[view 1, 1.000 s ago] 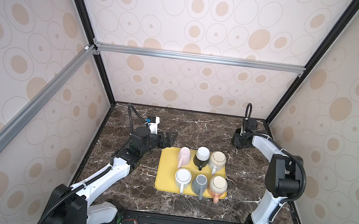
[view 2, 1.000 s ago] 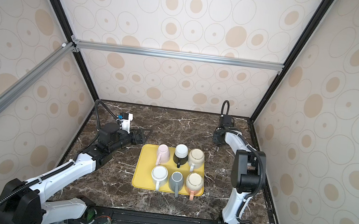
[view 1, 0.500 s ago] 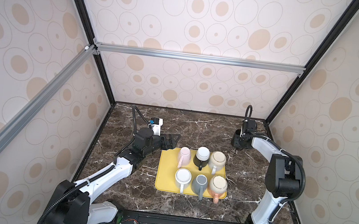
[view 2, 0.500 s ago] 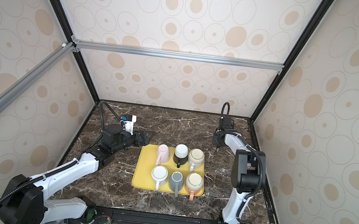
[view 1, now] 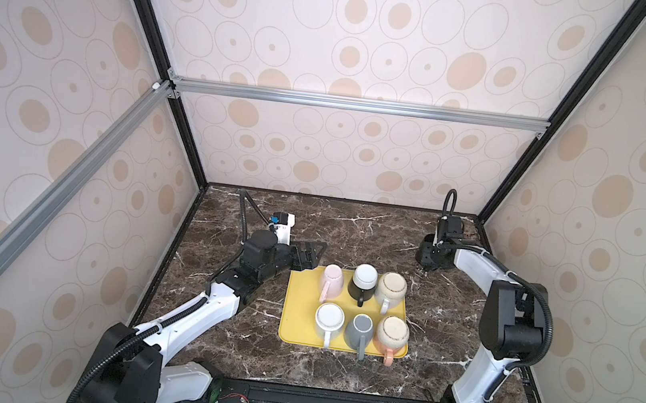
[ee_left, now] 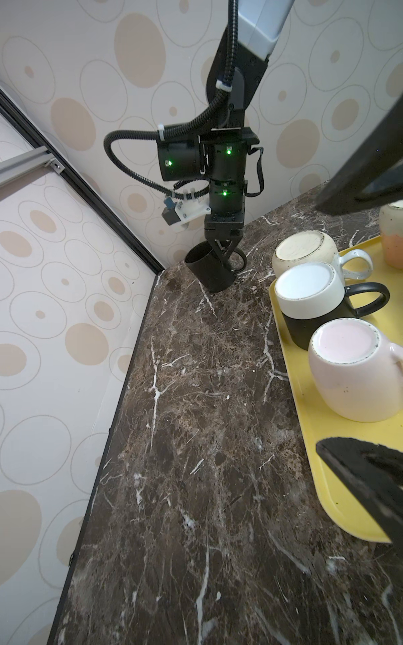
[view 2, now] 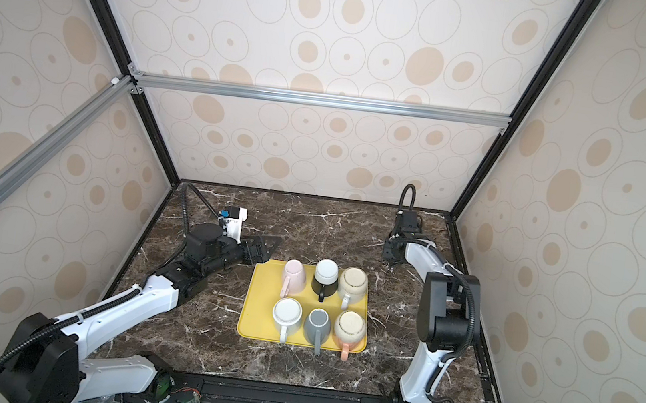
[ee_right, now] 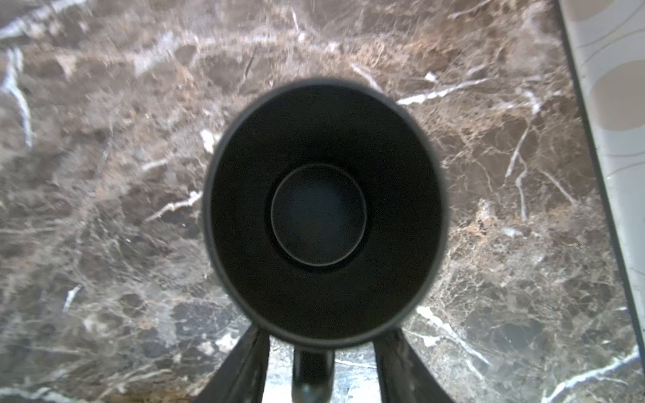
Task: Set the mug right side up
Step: 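Lower the black mug upright onto the table with the right gripper and release, then raise the right gripper and move it back over the tray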
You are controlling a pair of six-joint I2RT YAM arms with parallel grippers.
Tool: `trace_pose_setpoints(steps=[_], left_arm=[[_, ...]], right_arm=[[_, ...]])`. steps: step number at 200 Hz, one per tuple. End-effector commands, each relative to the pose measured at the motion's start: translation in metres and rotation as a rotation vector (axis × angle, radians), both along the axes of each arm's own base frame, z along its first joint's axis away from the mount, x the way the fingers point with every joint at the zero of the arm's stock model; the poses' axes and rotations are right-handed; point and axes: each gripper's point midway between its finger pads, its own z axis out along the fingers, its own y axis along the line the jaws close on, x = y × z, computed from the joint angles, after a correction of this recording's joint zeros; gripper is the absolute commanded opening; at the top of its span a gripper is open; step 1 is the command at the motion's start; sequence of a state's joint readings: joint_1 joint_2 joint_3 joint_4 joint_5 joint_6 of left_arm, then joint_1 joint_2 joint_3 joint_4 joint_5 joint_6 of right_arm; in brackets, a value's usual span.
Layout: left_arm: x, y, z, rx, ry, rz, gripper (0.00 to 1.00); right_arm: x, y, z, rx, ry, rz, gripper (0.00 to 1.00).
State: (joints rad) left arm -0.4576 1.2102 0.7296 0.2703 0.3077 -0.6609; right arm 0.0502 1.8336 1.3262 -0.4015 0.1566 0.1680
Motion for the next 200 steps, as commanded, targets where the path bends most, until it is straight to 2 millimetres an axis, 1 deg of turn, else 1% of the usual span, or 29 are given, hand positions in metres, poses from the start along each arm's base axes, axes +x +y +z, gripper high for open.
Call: trace_pose_setpoints(steps=[1, 27, 43, 56, 69, 92, 116, 122, 126, 157, 177, 200], left_arm=[[0.002, 0.002, 0.007, 0.033, -0.02, 0.011, 1.0], [0.005, 0.014, 0.002, 0.102, -0.013, 0.066, 1.0], [0.007, 0.021, -0.003, 0.17, 0.004, 0.089, 1.0], [0.007, 0.024, -0.004, 0.212, 0.006, 0.093, 1.0], [0.005, 0.026, -0.006, 0.23, 0.004, 0.091, 1.0], [0.001, 0.028, -0.011, 0.247, 0.011, 0.088, 1.0], [-0.001, 0.03, -0.023, 0.265, 0.041, 0.084, 1.0], [-0.003, 0.029, -0.027, 0.268, 0.049, 0.078, 1.0], [-0.003, 0.029, -0.029, 0.27, 0.054, 0.075, 1.0], [-0.011, 0.027, -0.041, 0.277, 0.093, 0.043, 1.0], [-0.014, 0.03, -0.039, 0.287, 0.096, 0.045, 1.0], [-0.018, 0.032, -0.033, 0.3, 0.101, 0.058, 1.0]], right_arm=[[-0.007, 0.001, 0.02, 0.016, -0.027, -0.009, 0.52], [-0.02, 0.0, 0.038, 0.015, -0.035, -0.031, 0.51], [-0.03, 0.002, 0.055, 0.017, -0.049, -0.042, 0.51], [-0.038, 0.008, 0.073, 0.032, -0.077, -0.034, 0.51], [-0.047, 0.022, 0.088, 0.063, -0.107, 0.001, 0.5], [-0.063, 0.048, 0.107, 0.074, -0.136, 0.065, 0.49], [-0.08, 0.081, 0.117, 0.082, -0.137, 0.149, 0.48], [-0.084, 0.084, 0.118, 0.082, -0.135, 0.158, 0.48], [-0.088, 0.096, 0.12, 0.084, -0.134, 0.188, 0.48], [-0.111, 0.143, 0.132, 0.126, -0.131, 0.321, 0.48], [-0.125, 0.173, 0.133, 0.132, -0.109, 0.415, 0.48], [-0.136, 0.199, 0.128, 0.15, -0.066, 0.484, 0.47]])
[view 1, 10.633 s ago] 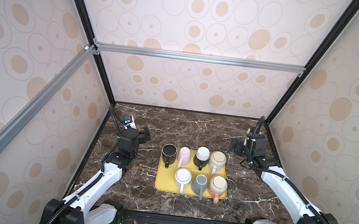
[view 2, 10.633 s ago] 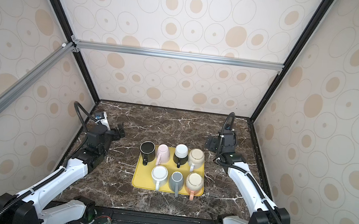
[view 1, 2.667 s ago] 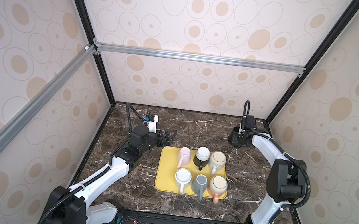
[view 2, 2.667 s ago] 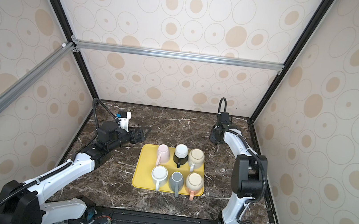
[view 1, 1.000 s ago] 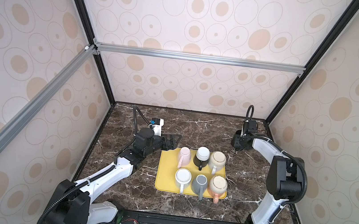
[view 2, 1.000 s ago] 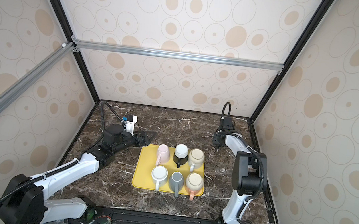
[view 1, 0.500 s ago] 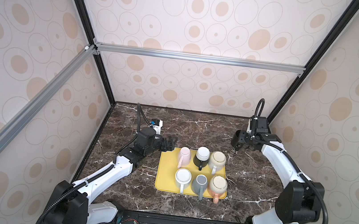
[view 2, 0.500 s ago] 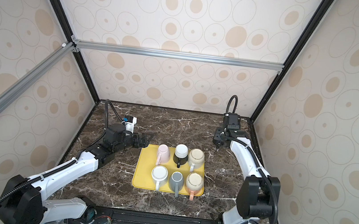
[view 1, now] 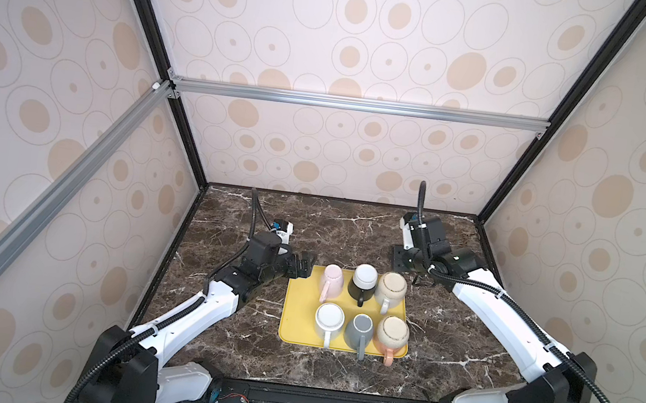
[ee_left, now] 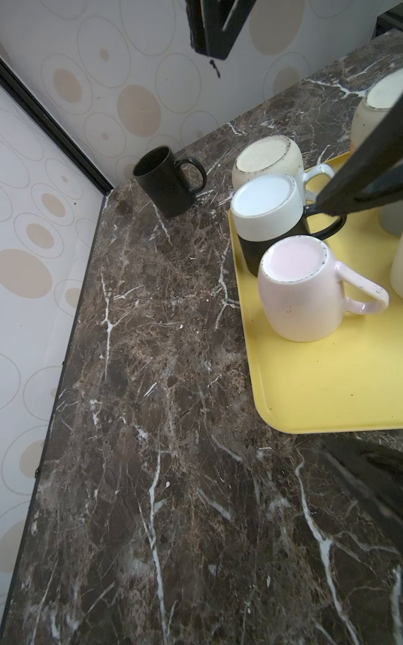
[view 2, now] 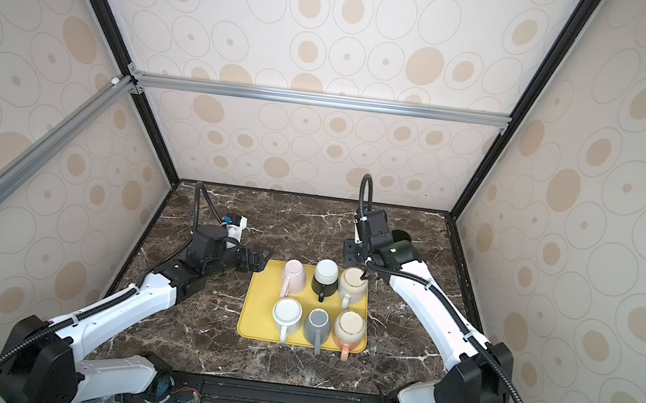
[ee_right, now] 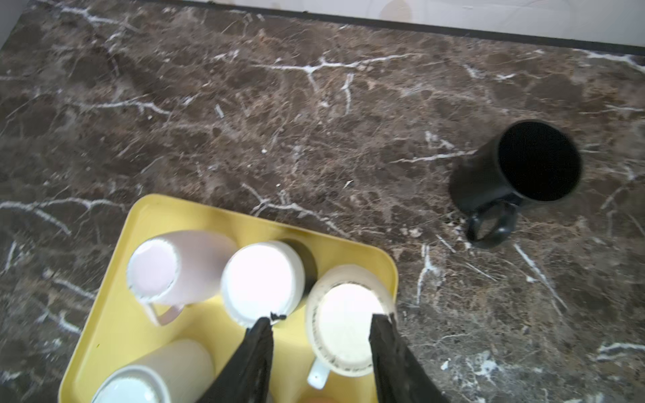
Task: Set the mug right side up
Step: 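Raise the right gripper and move it back over the tray, then reach the left gripper to the nearest white mug while the right hovers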
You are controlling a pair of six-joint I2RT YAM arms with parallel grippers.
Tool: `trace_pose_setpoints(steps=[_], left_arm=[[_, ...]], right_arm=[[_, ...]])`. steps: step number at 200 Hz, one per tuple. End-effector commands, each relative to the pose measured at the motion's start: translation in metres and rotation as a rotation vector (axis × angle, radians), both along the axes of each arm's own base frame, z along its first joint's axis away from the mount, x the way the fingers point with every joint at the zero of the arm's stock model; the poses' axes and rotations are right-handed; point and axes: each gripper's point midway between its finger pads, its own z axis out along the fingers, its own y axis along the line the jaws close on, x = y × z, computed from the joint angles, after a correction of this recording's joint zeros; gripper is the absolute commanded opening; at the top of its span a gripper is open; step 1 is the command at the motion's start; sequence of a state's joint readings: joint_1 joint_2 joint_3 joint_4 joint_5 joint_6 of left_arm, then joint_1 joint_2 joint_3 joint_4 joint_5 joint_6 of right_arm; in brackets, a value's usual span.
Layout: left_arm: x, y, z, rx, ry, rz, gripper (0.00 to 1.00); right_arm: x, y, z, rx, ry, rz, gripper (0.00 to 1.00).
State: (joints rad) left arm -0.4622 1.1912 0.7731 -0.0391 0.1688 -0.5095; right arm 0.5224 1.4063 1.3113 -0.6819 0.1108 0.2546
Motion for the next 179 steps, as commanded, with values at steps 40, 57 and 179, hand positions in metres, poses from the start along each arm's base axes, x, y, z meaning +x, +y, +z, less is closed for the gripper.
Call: trace_pose_setpoints(steps=[40, 57, 179], left_arm=[[-0.024, -0.011, 0.02, 0.052, -0.009, -0.012, 1.0], [-0.032, -0.015, 0.019, 0.06, -0.001, -0.014, 1.0], [-0.113, -0.057, 0.002, 0.12, 0.166, -0.114, 0.69]], right_arm=[[-0.021, 0.023, 0.005, 0.05, 0.049, 0.02, 0.46], [-0.025, 0.019, 0.006, 0.073, 0.042, -0.006, 0.46], [-0.026, 0.015, 0.007, 0.074, 0.013, -0.014, 0.45]])
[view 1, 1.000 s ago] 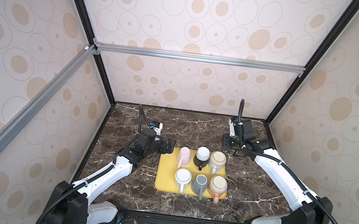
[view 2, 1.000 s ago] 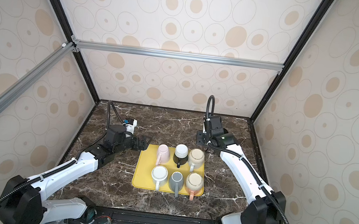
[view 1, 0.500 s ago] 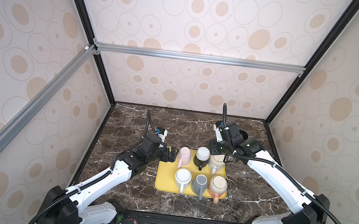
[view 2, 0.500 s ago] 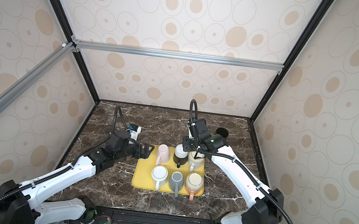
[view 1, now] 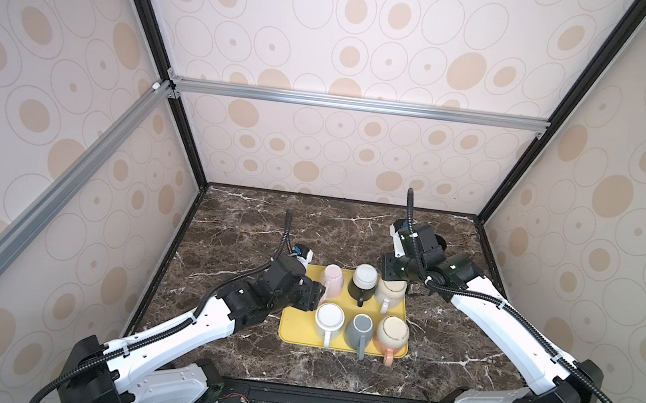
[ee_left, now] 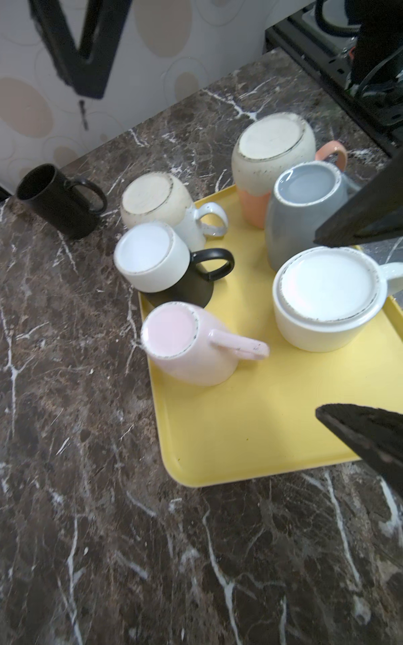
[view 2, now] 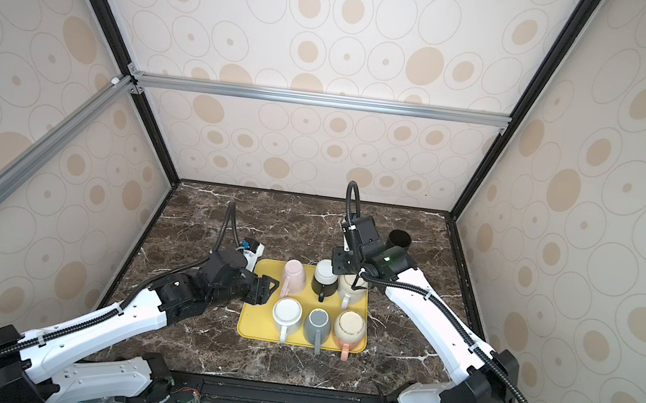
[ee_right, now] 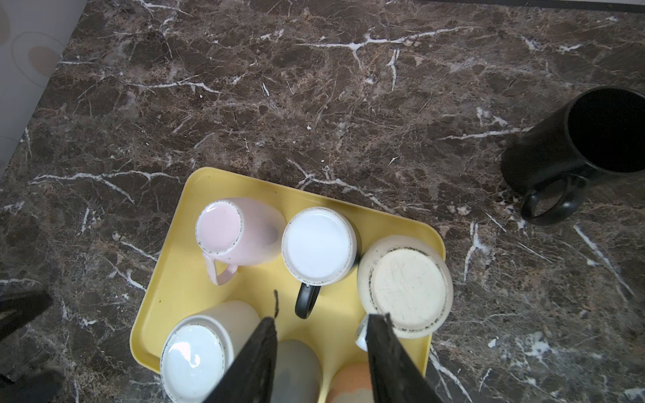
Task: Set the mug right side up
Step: 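Reach the left gripper to the nearest white mug while the right hovers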
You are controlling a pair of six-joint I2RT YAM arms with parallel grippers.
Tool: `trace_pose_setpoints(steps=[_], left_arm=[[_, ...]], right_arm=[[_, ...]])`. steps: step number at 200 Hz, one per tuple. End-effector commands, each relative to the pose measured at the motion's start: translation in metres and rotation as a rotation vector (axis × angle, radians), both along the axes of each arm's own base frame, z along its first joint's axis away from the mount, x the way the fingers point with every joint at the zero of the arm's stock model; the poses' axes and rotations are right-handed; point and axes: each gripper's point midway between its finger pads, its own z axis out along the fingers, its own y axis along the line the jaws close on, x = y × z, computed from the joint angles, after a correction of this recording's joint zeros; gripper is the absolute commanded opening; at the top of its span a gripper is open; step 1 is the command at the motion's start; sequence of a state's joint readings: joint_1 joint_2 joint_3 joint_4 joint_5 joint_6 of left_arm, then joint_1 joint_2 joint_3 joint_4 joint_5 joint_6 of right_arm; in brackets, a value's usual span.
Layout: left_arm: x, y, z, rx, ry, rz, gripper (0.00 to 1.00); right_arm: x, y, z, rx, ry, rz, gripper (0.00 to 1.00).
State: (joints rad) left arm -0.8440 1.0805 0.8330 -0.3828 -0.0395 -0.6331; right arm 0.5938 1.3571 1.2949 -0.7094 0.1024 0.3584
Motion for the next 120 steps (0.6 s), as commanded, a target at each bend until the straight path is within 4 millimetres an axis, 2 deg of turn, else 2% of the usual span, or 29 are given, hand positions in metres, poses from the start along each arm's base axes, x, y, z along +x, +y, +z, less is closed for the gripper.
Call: trace_pose_setpoints(steps=[1, 21, 47, 93, 120], left_arm=[[-0.017, -0.005, 0.004, 0.005, 0.045, 0.028, 0.7], [-0.029, -0.015, -0.003, 0.04, 0.065, 0.021, 0.73], [-0.035, -0.021, -0.008, 0.043, 0.082, 0.039, 0.76], [-0.048, -0.041, -0.017, 0.014, 0.091, 0.047, 0.76], [-0.051, -0.042, -0.024, 0.016, 0.102, 0.07, 0.76]], right_arm=[[-0.001, -0.003, 0.001, 0.004, -0.012, -0.012, 0.45], [-0.001, -0.001, 0.001, 0.01, -0.012, -0.003, 0.45], [-0.002, 0.002, 0.001, 0.015, -0.012, 0.017, 0.44], [-0.003, 0.006, -0.006, -0.008, 0.014, 0.061, 0.44], [-0.006, 0.008, -0.007, 0.0, 0.021, 0.074, 0.44]])
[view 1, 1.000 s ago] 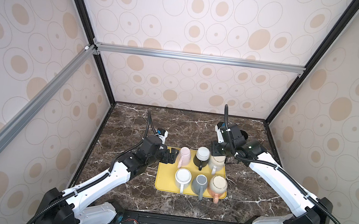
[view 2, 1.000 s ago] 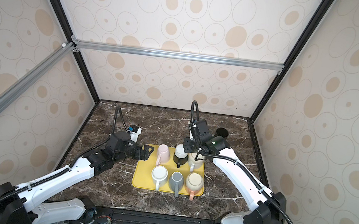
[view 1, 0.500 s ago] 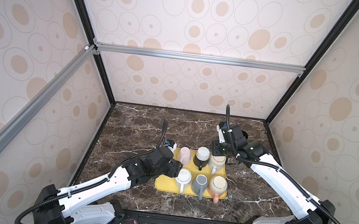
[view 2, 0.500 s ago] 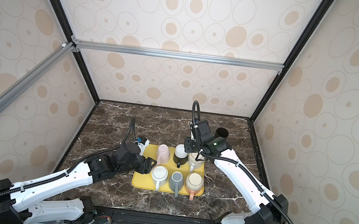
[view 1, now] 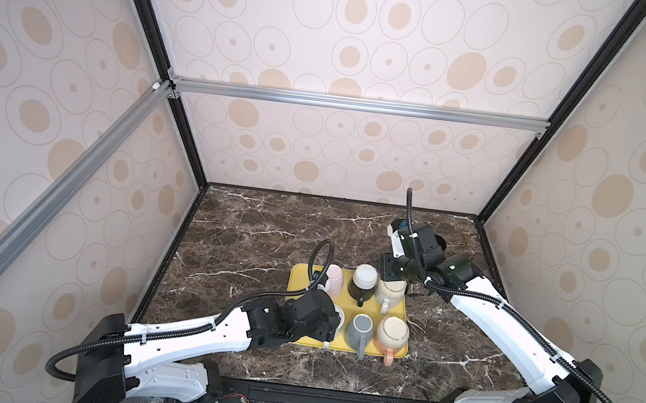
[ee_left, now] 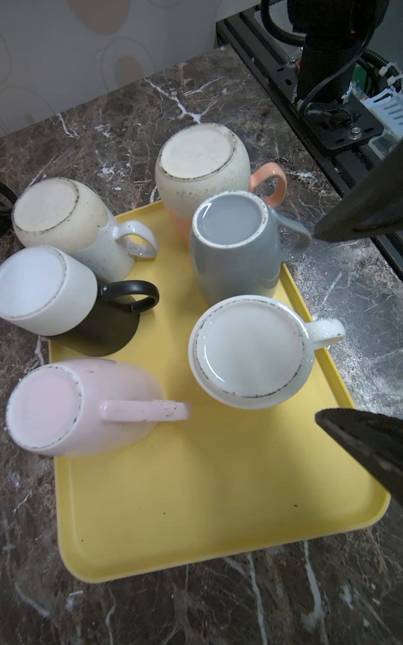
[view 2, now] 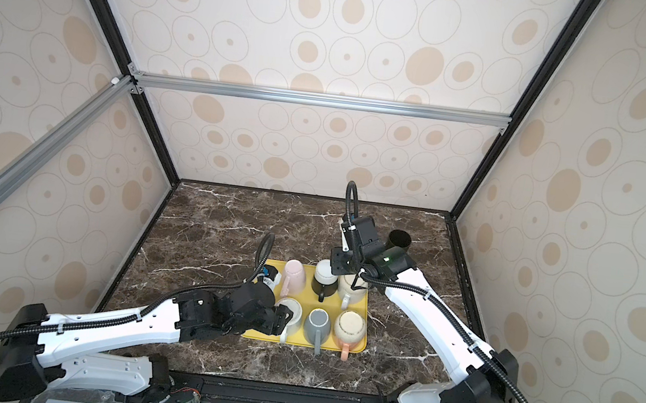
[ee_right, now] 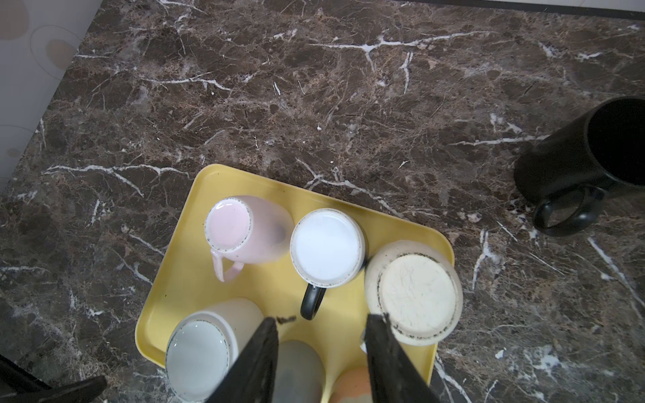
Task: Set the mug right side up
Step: 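Reach the left gripper to the nearest white mug while the right hovers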
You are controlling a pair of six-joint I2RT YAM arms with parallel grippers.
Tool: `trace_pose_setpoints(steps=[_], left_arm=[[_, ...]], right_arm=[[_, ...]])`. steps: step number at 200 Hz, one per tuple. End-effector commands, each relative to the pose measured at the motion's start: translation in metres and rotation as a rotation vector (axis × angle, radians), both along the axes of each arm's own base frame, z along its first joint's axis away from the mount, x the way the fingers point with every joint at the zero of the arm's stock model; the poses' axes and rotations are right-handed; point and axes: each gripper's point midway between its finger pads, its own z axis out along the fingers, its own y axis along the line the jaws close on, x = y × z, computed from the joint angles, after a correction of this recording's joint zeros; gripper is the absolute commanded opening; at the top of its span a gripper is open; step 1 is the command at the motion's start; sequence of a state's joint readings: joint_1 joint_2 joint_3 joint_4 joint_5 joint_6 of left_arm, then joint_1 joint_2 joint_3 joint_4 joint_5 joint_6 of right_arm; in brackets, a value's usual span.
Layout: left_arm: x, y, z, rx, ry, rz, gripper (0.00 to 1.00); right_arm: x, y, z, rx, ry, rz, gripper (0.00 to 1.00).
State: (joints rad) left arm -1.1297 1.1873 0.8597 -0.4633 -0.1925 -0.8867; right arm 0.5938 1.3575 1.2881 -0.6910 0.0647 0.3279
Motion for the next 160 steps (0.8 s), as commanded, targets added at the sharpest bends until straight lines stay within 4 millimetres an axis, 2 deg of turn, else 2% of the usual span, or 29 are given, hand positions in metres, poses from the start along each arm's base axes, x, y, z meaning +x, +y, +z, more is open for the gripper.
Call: trace_pose_setpoints(steps=[1, 55, 160], left_arm=[[0.004, -0.002, 0.008, -0.037, -0.015, 0.072, 0.76], [0.004, -0.005, 0.003, -0.047, -0.014, 0.09, 0.75], [0.002, -0.013, -0.008, -0.025, 0.003, 0.081, 0.75]], right_arm=[[-0.005, 0.001, -0.007, -0.014, 0.023, 0.026, 0.44], [-0.008, -0.003, -0.012, -0.024, 0.029, 0.026, 0.44], [-0.011, 0.007, -0.023, -0.023, 0.069, 0.056, 0.43]])
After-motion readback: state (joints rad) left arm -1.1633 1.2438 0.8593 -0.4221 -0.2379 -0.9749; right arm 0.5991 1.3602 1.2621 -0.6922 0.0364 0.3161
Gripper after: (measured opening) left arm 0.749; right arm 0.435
